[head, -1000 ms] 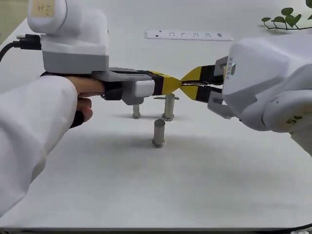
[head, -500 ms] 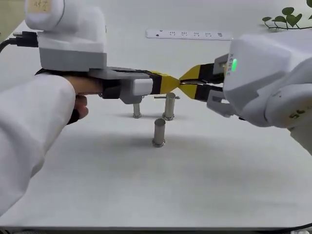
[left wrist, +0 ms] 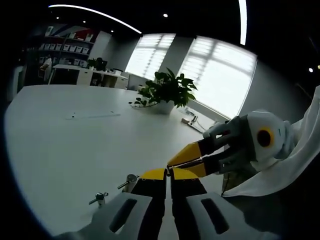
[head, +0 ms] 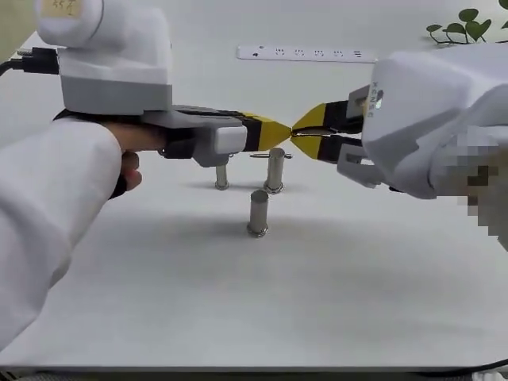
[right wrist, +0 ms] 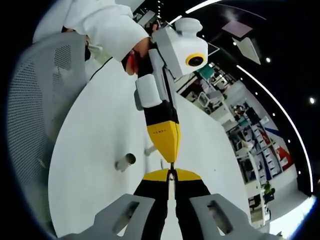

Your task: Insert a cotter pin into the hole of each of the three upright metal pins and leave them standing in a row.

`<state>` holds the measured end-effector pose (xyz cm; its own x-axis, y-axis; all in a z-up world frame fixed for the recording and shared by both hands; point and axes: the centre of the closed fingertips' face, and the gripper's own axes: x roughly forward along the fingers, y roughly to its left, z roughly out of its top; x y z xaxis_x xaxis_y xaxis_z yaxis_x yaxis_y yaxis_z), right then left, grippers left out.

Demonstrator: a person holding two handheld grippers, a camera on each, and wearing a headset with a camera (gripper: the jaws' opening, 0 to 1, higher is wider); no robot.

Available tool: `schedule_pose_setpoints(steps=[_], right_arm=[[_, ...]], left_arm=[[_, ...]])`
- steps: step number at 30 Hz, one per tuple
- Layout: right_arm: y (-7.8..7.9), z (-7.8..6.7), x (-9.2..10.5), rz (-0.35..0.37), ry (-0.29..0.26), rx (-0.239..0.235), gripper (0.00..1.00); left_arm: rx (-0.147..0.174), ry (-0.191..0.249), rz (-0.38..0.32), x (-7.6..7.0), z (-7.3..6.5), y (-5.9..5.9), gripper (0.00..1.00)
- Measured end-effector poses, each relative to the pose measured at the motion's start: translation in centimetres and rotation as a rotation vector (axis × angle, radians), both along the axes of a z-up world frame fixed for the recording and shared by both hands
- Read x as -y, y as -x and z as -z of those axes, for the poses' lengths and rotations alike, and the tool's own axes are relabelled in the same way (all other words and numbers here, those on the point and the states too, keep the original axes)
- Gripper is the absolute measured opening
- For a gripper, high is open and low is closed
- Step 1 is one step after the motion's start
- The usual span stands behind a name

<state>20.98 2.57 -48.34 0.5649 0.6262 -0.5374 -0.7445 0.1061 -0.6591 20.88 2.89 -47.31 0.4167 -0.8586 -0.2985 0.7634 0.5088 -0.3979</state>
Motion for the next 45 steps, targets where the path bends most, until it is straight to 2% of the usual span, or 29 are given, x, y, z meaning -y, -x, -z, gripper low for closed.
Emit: schedule_pose_setpoints(steps=[5, 9, 12, 15, 18, 21, 24, 26, 27, 29, 33, 37, 40, 43, 45], right_arm=[[-0.3, 0.6, 0.9, 0.030, 0.005, -0.035, 0.00], [-0.5, 0.8, 1.2, 0.057, -0.035, -0.089, 0.03], [-0.5, 0.9, 1.4, 0.071, -0.067, -0.137, 0.05], [-0.4, 1.1, 1.5, 0.093, -0.123, -0.231, 0.11], [-0.7, 0.9, 1.8, 0.103, -0.159, -0.276, 0.15], [-0.7, 0.9, 1.8, 0.105, -0.216, -0.351, 0.18], [-0.5, 1.1, 1.8, 0.104, -0.240, -0.409, 0.24], [-0.1, 1.2, 1.8, 0.092, -0.253, -0.457, 0.24], [-0.1, 1.2, 1.7, 0.086, -0.258, -0.460, 0.21], [0.3, 1.3, 1.6, 0.077, -0.273, -0.502, 0.19], [1.5, 1.1, 0.7, 0.039, -0.321, -0.578, 0.20], [2.2, 0.9, 0.1, 0.017, -0.343, -0.607, 0.16], [2.5, 1.0, -0.2, 0.002, -0.339, -0.613, 0.15], [2.7, 1.3, -0.4, -0.011, -0.318, -0.616, 0.12], [2.9, 1.3, -0.6, -0.020, -0.318, -0.625, 0.11]], left_arm=[[0.002, -0.018, -0.003, -0.3, 0.2, 0.2, 0.00], [-0.005, 0.004, -0.005, -0.6, 0.0, 0.3, 0.00], [0.002, 0.006, 0.003, -0.8, -0.1, 0.5, 0.00], [0.024, 0.003, 0.027, -0.8, -0.4, 0.9, 0.00], [0.039, 0.004, 0.040, -0.8, -0.6, 1.1, 0.00], [0.059, -0.006, 0.057, -0.9, -0.6, 1.3, 0.00], [0.075, -0.012, 0.069, -0.9, -0.7, 1.4, 0.00], [0.094, -0.020, 0.081, -0.7, -0.8, 1.7, 0.00], [0.097, -0.019, 0.084, -0.6, -0.9, 1.8, 0.00], [0.104, -0.018, 0.093, -0.4, -1.0, 2.1, 0.00], [0.140, -0.029, 0.122, -0.5, -1.1, 2.1, 0.00], [0.173, -0.043, 0.155, -0.5, -1.0, 2.2, 0.00], [0.197, -0.063, 0.186, -0.6, -0.8, 2.6, 0.00], [0.207, -0.071, 0.203, -0.6, -0.6, 2.8, 0.00], [0.202, -0.072, 0.215, -0.6, -0.6, 2.9, 0.00]])
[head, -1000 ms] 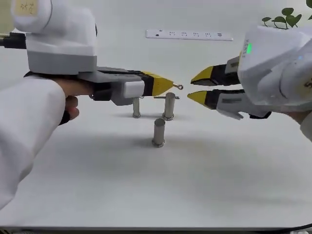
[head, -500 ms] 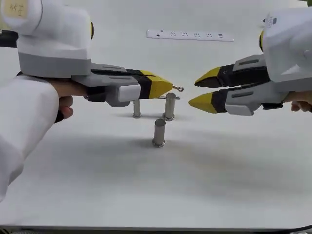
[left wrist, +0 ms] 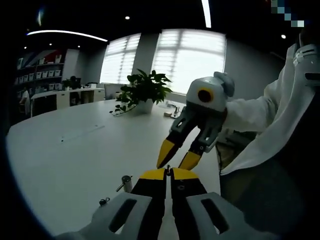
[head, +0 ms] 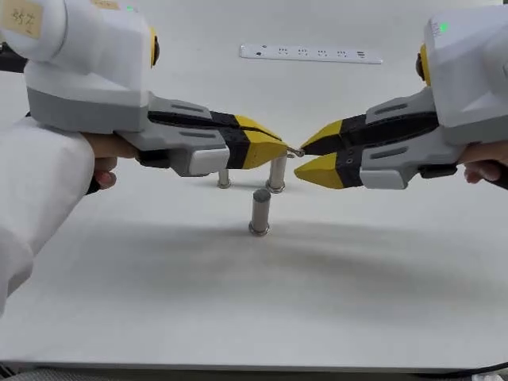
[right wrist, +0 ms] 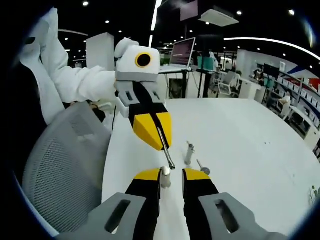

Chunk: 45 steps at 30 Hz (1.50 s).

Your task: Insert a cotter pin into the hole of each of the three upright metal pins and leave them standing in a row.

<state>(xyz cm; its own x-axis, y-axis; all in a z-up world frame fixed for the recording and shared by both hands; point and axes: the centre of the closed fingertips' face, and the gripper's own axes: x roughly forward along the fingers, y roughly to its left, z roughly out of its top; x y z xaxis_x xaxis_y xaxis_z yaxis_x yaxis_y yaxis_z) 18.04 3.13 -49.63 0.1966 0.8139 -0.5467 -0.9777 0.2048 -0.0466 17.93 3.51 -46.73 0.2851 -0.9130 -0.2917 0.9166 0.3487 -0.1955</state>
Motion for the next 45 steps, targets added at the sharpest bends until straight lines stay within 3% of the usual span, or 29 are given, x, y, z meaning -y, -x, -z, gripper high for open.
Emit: schedule_pose_setpoints(steps=[14, 28, 38, 45], right_arm=[[1.2, 0.7, -0.5, -0.064, 0.017, -0.027, 0.00], [1.6, 0.6, -0.5, -0.115, 0.041, 0.009, 0.00], [1.7, 0.7, -0.4, -0.136, 0.060, 0.044, 0.00], [2.2, 0.9, -0.9, -0.145, 0.068, 0.039, 0.00]], left_arm=[[0.020, -0.044, 0.064, 0.1, 0.8, 1.0, 0.00], [0.051, -0.072, 0.100, 0.0, 1.3, 1.5, 0.00], [0.097, -0.131, 0.131, -0.1, 2.3, 2.0, 0.00], [0.129, -0.169, 0.146, 0.0, 2.8, 2.3, 0.00]])
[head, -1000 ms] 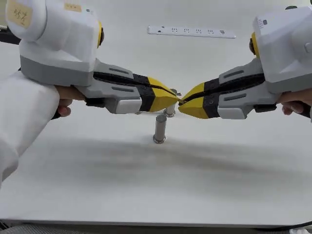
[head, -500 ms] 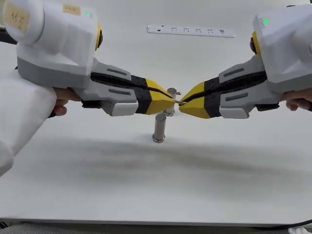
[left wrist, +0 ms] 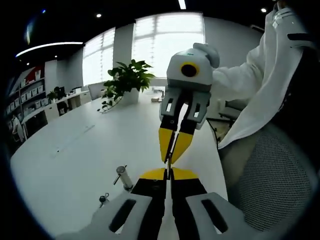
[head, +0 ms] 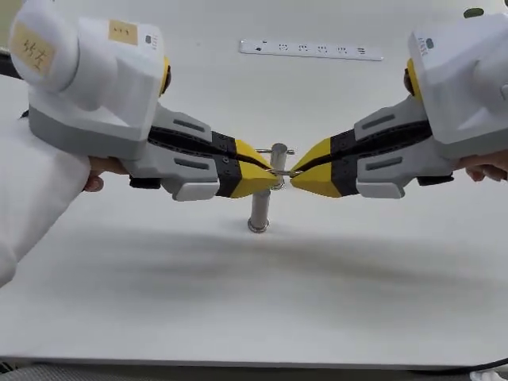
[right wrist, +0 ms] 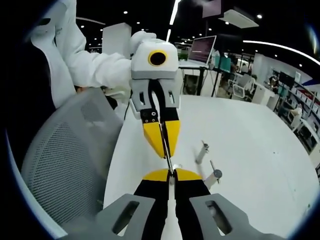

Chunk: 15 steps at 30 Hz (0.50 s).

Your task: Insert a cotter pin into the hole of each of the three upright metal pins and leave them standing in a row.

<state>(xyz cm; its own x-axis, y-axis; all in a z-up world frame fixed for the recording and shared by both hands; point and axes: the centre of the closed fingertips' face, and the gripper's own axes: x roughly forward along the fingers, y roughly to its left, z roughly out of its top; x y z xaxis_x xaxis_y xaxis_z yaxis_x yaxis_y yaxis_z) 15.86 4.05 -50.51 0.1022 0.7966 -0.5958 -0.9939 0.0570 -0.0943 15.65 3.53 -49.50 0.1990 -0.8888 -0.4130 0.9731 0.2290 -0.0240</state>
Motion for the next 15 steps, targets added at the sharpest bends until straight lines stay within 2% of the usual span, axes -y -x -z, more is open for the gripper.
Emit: schedule_pose_setpoints(steps=[1, 5, 8, 10, 12, 15], right_arm=[[0.0, 0.1, 0.1, -0.001, 0.006, 0.007, 0.00], [0.1, 0.1, 0.0, 0.002, 0.008, 0.007, 0.00], [0.1, 0.2, 0.2, 0.005, 0.008, 0.001, 0.00], [-0.1, 0.4, 0.4, 0.006, 0.021, 0.013, 0.00], [-0.3, 0.6, 0.6, 0.013, 0.032, 0.015, 0.00], [-1.0, 1.3, 1.4, 0.033, 0.046, 0.010, 0.00]], left_arm=[[-0.011, 0.007, -0.002, 0.1, -0.1, 0.1, 0.00], [-0.004, 0.005, -0.007, 0.3, -0.1, 0.0, 0.00], [0.001, 0.004, -0.023, 0.1, -0.1, -0.6, 0.01], [-0.030, -0.012, -0.036, -0.2, 0.6, -0.8, 0.02], [-0.031, -0.047, -0.053, -0.4, 1.4, -1.0, 0.04], [-0.034, -0.066, -0.068, -0.5, 2.0, -1.0, 0.14]])
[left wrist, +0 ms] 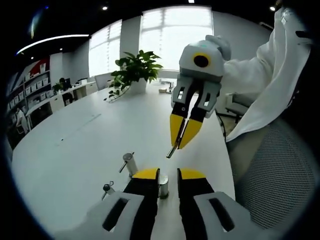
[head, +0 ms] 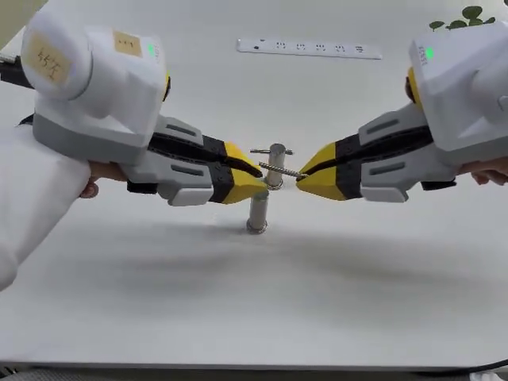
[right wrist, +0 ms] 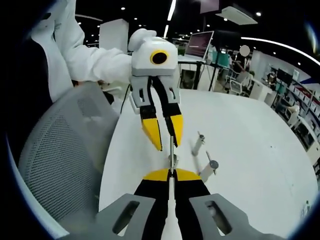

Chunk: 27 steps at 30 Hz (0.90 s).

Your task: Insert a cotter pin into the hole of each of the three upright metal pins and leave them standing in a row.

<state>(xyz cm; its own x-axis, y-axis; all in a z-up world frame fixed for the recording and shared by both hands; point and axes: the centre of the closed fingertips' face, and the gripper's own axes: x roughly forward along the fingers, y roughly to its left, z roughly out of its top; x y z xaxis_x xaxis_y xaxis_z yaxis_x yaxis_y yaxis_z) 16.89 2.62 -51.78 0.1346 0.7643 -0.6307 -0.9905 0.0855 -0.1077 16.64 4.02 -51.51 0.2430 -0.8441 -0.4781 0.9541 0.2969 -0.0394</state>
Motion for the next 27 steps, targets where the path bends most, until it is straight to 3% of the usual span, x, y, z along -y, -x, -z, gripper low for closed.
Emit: schedule_pose_setpoints(steps=[3, 16, 27], right_arm=[[-0.4, 1.1, 0.8, 0.008, 0.040, -0.001, 0.00], [-1.2, 4.2, 2.2, 0.012, 0.123, -0.017, 0.00], [-1.1, 5.1, 1.8, -0.009, 0.140, -0.023, 0.00]], left_arm=[[0.001, -0.024, -0.012, -0.3, 0.6, -0.4, 0.22], [-0.018, -0.069, -0.009, -0.9, 2.2, -1.2, 0.20], [-0.038, -0.086, 0.012, -0.9, 3.2, -1.5, 0.15]])
